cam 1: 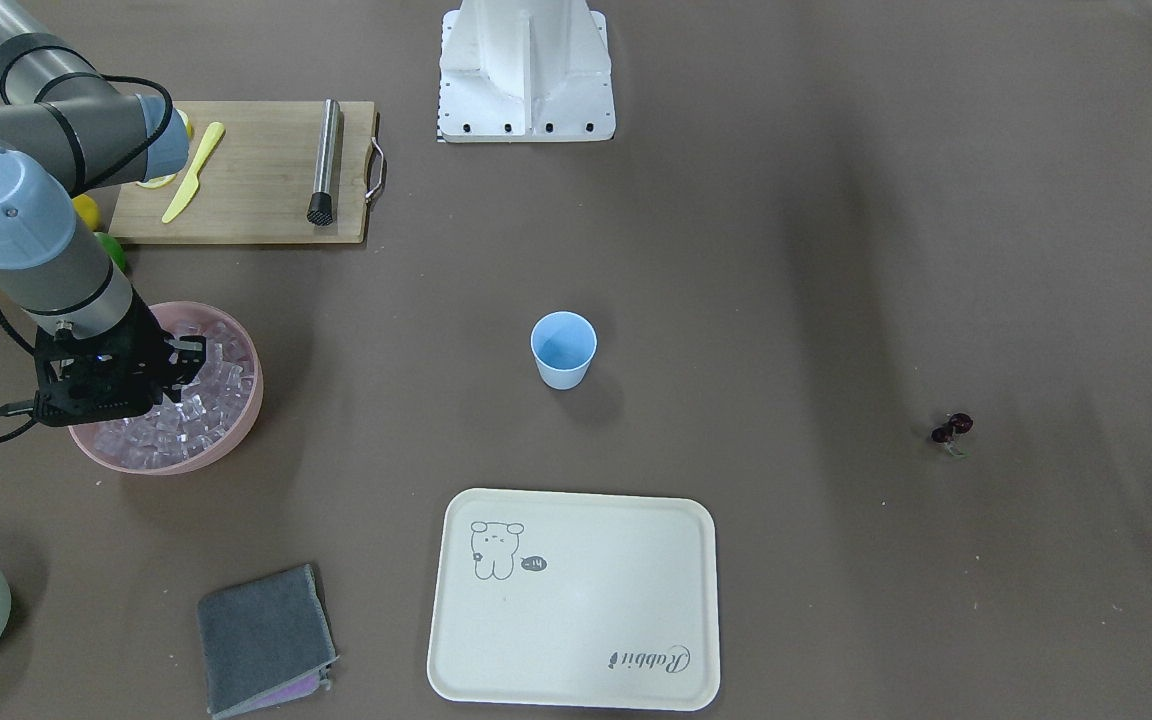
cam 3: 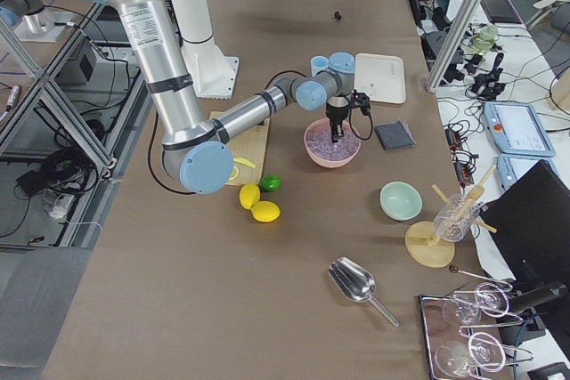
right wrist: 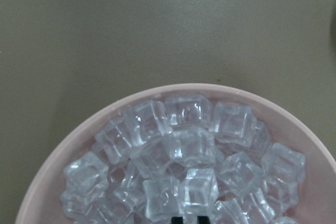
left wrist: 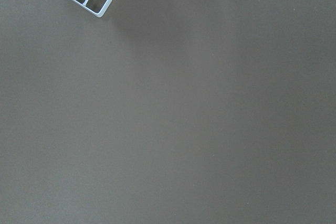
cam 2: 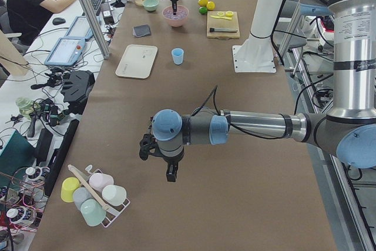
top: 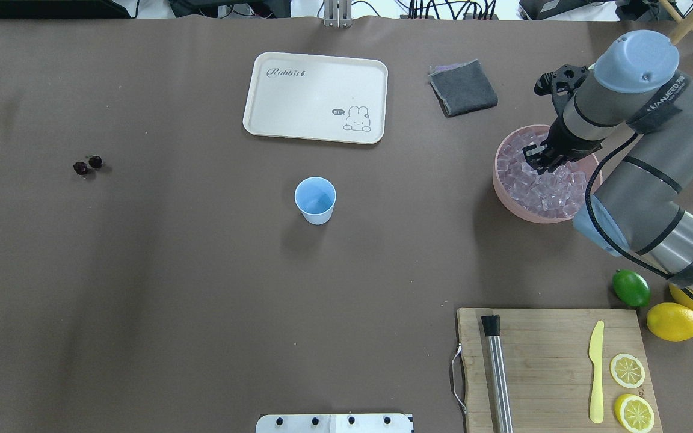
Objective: Put ice and cherries in cup
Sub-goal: 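Close the right gripper on an ice cube in the pink bowl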
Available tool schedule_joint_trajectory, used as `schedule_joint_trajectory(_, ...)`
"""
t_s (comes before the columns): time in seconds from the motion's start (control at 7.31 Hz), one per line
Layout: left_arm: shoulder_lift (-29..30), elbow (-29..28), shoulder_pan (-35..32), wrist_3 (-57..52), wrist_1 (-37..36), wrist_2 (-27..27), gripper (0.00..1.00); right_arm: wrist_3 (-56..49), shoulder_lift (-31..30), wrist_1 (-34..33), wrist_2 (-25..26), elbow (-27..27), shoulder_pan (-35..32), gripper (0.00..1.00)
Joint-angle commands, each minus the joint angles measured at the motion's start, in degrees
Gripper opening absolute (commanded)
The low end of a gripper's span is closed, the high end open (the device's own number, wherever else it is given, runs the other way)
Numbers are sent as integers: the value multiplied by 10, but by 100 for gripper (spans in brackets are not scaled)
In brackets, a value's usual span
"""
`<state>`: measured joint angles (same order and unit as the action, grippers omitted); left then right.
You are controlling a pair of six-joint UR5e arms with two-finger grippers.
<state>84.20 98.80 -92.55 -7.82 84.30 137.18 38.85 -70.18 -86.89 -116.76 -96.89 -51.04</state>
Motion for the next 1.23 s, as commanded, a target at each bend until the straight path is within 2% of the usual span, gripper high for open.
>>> schedule_joint_trajectory(0.0, 0, -1, 1, 0, 1, 0, 98, 2, 5, 3, 2, 1, 1, 69)
schedule_joint_trajectory(0.27, 0, 0, 0, 0, 1, 0, 98, 9, 14, 6, 1, 12, 3, 71)
schedule_joint_trajectory(0.55, 0, -1, 1, 0, 1, -1, 98, 31, 27, 6, 2, 20, 11, 65)
schedule_joint_trajectory(0.96, 1, -5, 0, 0, 2, 0, 98, 30, 21, 6, 33, 25, 28, 64)
schedule_joint_trajectory(1.09, 0, -6, 0, 0, 2, 0, 98, 30, 21, 6, 34, 26, 32, 60)
